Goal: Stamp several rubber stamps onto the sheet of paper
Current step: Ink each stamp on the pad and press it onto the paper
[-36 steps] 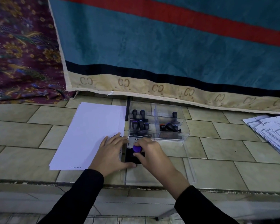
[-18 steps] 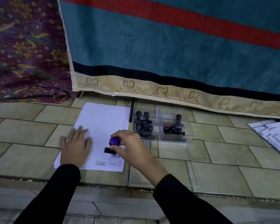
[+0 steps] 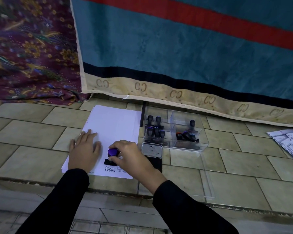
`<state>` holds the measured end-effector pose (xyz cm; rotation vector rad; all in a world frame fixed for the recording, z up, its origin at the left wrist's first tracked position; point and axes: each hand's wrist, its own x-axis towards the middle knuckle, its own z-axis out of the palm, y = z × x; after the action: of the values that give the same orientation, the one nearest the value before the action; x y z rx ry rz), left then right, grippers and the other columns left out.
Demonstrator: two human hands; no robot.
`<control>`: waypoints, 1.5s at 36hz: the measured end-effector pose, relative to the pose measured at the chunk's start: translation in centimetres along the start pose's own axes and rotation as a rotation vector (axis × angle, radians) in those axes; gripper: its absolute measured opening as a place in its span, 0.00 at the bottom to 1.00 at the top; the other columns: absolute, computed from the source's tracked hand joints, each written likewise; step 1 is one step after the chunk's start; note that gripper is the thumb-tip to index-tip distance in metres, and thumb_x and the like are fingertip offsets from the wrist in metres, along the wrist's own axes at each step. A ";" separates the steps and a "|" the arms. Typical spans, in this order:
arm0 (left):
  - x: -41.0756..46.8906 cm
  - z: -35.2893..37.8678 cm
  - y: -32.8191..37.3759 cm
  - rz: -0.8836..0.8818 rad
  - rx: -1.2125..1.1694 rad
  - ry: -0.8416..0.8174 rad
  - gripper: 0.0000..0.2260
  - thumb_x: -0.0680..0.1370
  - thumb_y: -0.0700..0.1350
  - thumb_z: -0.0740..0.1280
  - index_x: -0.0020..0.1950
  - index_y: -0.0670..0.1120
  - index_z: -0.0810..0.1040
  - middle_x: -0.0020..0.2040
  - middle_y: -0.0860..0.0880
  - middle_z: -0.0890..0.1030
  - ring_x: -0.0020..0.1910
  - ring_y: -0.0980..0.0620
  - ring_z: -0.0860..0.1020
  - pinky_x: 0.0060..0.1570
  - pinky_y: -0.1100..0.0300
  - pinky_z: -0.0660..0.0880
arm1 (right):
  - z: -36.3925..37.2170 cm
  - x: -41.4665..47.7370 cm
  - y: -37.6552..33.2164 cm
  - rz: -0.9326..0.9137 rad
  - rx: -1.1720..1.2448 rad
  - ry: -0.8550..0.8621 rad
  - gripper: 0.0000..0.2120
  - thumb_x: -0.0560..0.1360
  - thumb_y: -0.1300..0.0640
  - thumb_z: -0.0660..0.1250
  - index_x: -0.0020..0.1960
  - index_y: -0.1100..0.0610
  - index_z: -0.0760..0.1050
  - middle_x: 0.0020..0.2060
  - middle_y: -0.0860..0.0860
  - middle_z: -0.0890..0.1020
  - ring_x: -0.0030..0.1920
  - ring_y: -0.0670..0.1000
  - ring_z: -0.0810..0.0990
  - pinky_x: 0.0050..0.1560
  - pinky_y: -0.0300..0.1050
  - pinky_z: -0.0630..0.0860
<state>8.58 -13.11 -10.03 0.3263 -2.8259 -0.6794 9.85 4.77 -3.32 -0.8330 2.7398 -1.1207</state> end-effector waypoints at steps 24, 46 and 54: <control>0.0 0.2 0.1 -0.003 0.035 -0.003 0.18 0.80 0.47 0.58 0.71 0.47 0.68 0.76 0.47 0.64 0.77 0.49 0.57 0.74 0.46 0.49 | 1.2 -0.3 -1.5 -0.024 -0.157 -0.004 0.06 0.72 0.64 0.66 0.49 0.64 0.75 0.46 0.59 0.77 0.45 0.59 0.76 0.43 0.50 0.74; -0.3 -0.8 0.9 -0.005 0.034 -0.011 0.17 0.80 0.46 0.59 0.69 0.46 0.70 0.75 0.47 0.65 0.76 0.49 0.58 0.74 0.46 0.50 | -12.0 5.3 7.1 0.237 0.157 0.645 0.15 0.73 0.61 0.70 0.59 0.57 0.75 0.51 0.49 0.77 0.43 0.41 0.78 0.41 0.18 0.71; -0.3 -0.7 0.7 -0.003 0.030 -0.001 0.17 0.80 0.46 0.60 0.69 0.46 0.71 0.75 0.47 0.67 0.76 0.49 0.59 0.73 0.46 0.51 | -12.2 7.9 11.6 0.462 0.105 0.534 0.05 0.73 0.63 0.69 0.47 0.57 0.74 0.47 0.56 0.80 0.43 0.48 0.77 0.39 0.35 0.70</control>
<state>8.96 -12.65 -9.17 0.3353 -2.8400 -0.6382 -5.26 15.27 -1.04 0.1501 2.9859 -1.5183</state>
